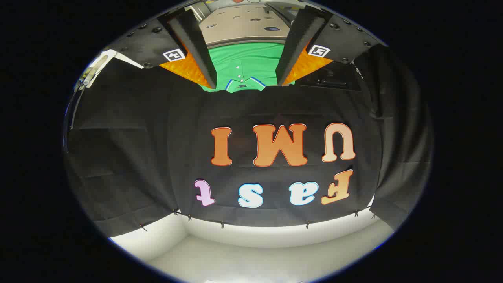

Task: Put the clothes into the washing machine and then close the washing machine lid.

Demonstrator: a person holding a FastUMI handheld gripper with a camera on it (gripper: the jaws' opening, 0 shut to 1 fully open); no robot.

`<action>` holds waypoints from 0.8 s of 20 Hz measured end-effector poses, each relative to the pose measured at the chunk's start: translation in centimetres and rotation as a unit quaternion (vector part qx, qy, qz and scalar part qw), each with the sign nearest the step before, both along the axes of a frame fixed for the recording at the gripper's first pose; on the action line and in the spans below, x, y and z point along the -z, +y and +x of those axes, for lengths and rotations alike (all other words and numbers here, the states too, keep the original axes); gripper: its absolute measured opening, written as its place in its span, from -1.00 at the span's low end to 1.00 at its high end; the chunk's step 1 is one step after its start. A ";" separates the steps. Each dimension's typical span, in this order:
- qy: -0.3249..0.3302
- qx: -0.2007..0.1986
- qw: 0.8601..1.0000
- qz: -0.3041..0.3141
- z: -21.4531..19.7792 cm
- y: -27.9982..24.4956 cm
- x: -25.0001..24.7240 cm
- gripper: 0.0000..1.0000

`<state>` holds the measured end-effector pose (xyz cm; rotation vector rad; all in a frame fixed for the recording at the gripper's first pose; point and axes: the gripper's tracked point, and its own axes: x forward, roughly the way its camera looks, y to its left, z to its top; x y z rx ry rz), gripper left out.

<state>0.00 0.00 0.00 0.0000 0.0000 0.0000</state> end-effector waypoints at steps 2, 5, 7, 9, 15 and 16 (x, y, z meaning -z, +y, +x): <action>0.001 0.000 1.000 -0.003 0.2 0.0 0.0 0.95; 0.000 -0.002 1.000 -0.008 0.5 0.0 -0.1 0.95; 0.000 -0.004 1.000 -0.011 0.7 0.2 -0.2 0.95; 0.001 -0.007 1.000 -0.014 0.9 0.4 0.0 0.95; -0.001 -0.010 1.000 -0.029 1.1 0.7 -0.4 0.95; -0.002 -0.011 1.000 -0.028 1.1 0.7 -0.5 0.95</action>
